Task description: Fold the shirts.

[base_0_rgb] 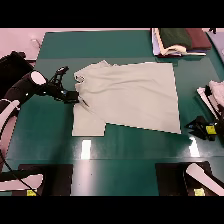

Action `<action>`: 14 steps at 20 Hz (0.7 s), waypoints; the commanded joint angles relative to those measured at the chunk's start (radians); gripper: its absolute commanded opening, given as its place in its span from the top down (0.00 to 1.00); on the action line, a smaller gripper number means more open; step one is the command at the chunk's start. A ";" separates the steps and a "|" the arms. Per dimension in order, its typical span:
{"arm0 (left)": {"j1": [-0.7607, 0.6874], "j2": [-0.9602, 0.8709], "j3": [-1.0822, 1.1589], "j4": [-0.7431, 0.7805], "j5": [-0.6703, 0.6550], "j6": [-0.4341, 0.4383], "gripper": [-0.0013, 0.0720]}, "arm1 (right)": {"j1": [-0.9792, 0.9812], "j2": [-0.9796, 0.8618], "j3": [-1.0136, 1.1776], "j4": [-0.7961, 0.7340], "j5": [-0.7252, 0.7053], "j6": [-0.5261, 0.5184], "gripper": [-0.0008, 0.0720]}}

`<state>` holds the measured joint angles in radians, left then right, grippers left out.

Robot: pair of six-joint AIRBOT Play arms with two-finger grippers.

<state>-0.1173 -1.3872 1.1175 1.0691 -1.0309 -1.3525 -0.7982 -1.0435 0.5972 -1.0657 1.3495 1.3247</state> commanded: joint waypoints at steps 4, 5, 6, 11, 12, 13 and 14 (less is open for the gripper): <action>0.001 0.000 0.003 0.000 0.007 -0.001 0.95 | 0.061 -0.122 -0.071 0.082 -0.109 -0.024 0.40; 0.001 0.000 0.003 0.000 0.005 -0.001 0.95 | 0.100 -0.135 -0.071 0.111 -0.140 -0.024 0.46; 0.001 0.000 0.003 0.000 0.001 -0.001 0.95 | 0.138 -0.138 -0.071 0.135 -0.175 -0.025 0.59; 0.001 0.109 0.003 0.002 0.022 -0.013 0.95 | 0.307 -0.012 -0.008 0.156 -0.245 -0.026 0.96; 0.001 0.167 0.003 0.007 0.037 -0.021 0.95 | 0.332 0.032 0.037 0.156 -0.227 -0.026 0.96; 0.001 0.229 0.009 0.016 0.048 -0.029 0.95 | 0.357 0.082 0.105 0.156 -0.208 -0.026 0.96; 0.001 0.294 0.035 0.037 0.045 -0.034 0.95 | 0.381 0.128 0.181 0.157 -0.194 -0.026 0.96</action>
<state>-0.1173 -1.2186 1.1309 1.0801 -1.0088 -1.3708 -0.4892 -1.0187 0.6518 -0.9268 1.1358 1.2987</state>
